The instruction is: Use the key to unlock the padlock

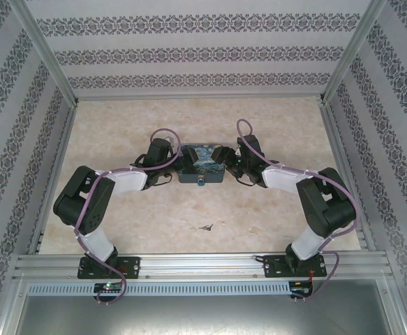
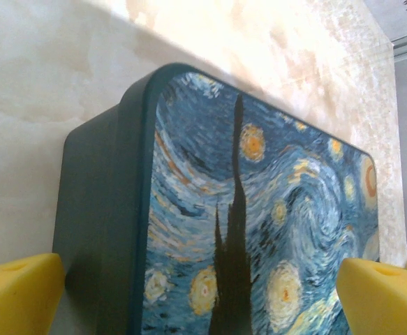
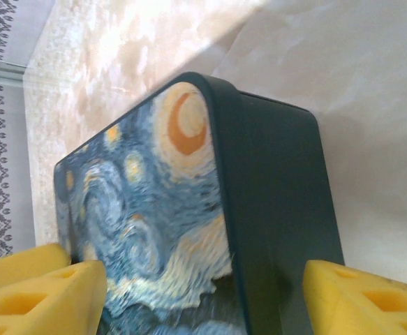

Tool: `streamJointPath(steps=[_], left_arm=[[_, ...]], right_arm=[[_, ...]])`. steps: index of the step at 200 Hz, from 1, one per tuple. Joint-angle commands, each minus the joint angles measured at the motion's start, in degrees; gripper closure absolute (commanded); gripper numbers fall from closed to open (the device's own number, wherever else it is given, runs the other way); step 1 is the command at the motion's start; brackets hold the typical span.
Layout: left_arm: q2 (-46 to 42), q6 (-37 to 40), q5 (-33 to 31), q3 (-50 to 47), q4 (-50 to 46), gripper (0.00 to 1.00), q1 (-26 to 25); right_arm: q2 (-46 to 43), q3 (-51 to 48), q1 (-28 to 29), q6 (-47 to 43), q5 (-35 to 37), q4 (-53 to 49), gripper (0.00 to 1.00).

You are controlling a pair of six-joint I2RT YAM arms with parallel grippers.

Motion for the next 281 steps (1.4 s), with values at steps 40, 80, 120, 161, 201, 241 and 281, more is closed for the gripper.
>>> streamJointPath(steps=[40,80,120,161,201,241,281], left_arm=[[-5.62,1.55,-1.46,-1.39,-4.23,0.00,5.21],[-12.72,4.82,-1.89,-2.05,-15.57,0.01,6.90],[-17.51,3.56,0.82,-5.44,-17.73,0.01,6.93],[-19.41,3.30,2.26,-5.27,-18.54,0.00,6.95],[-20.78,4.93,2.17,-4.15,-20.70,0.01,7.04],[-20.76,4.63,2.29,-4.29,-20.70,0.00,7.54],[-20.69,4.20,2.55,-4.30,-20.68,0.01,8.09]], right_arm=[[-19.56,-7.24,1.16,-9.11,8.03,-13.87,0.24],[-24.84,-10.28,12.07,-18.58,10.10,-23.43,0.26],[-19.53,-8.67,25.26,-28.89,12.31,-30.16,0.34],[-9.84,-2.26,33.49,-38.77,14.93,-35.75,0.43],[-4.65,1.00,36.58,-43.66,17.61,-38.30,0.46],[-3.16,2.09,37.30,-45.97,16.83,-38.66,0.46],[-2.04,2.89,37.56,-47.15,16.49,-38.59,0.47]])
